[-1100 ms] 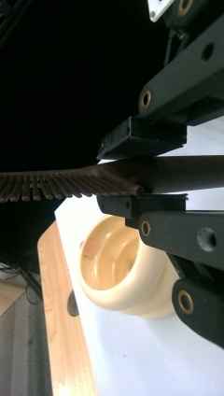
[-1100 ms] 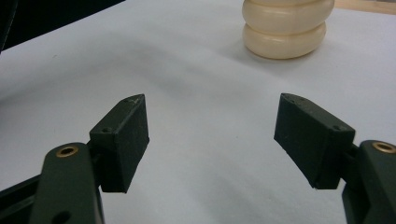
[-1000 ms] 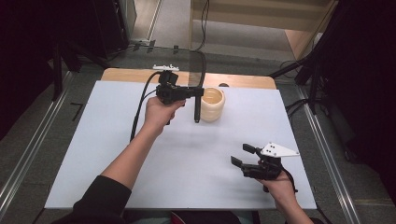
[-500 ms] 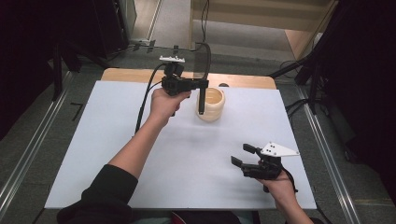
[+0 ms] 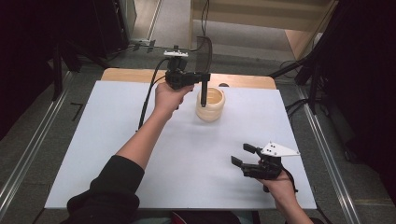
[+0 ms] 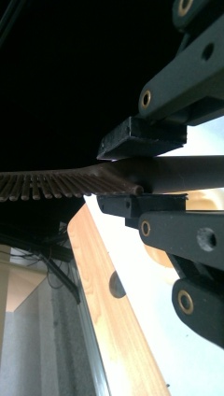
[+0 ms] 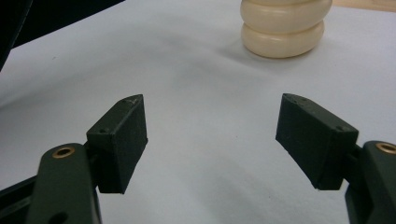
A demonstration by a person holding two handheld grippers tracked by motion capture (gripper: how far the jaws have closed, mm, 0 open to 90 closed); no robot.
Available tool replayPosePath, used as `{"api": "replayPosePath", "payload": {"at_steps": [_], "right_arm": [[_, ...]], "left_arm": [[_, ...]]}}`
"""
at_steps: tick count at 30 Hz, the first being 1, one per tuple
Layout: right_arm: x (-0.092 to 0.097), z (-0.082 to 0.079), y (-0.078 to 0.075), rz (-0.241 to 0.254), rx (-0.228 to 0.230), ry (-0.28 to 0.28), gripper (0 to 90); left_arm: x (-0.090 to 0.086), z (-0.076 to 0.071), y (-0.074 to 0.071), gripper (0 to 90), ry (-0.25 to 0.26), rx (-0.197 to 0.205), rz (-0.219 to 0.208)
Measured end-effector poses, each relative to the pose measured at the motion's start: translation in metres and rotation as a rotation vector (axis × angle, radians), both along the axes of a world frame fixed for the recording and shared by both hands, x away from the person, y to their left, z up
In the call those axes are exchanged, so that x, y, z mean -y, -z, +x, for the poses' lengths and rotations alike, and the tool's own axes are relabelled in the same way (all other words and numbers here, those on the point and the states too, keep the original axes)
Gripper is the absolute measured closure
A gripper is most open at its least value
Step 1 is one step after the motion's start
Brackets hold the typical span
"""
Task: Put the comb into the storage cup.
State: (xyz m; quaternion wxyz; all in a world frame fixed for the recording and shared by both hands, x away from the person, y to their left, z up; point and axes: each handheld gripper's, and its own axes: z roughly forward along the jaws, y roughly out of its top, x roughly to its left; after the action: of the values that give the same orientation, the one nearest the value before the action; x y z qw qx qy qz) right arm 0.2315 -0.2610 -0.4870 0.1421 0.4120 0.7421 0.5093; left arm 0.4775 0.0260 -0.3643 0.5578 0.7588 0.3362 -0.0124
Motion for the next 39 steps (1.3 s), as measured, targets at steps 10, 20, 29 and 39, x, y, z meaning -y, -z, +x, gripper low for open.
{"api": "replayPosePath", "payload": {"at_steps": [10, 20, 29, 39], "right_arm": [[0.001, 0.000, -0.001, 0.013, 0.007, -0.002, 22.9], [0.000, 0.000, -0.001, 0.014, 0.006, -0.007, 22.9], [0.000, 0.000, -0.001, 0.015, 0.007, -0.010, 22.9], [0.000, 0.000, -0.001, 0.021, 0.006, -0.015, 23.0]], "left_arm": [[0.011, 0.014, 0.004, 73.2, -0.044, 0.036, -0.018], [0.020, 0.023, 0.017, 73.2, -0.082, 0.084, -0.013], [0.026, 0.027, 0.030, 73.2, -0.081, 0.110, 0.016], [0.033, 0.026, 0.044, 73.2, -0.078, 0.122, 0.040]]}}
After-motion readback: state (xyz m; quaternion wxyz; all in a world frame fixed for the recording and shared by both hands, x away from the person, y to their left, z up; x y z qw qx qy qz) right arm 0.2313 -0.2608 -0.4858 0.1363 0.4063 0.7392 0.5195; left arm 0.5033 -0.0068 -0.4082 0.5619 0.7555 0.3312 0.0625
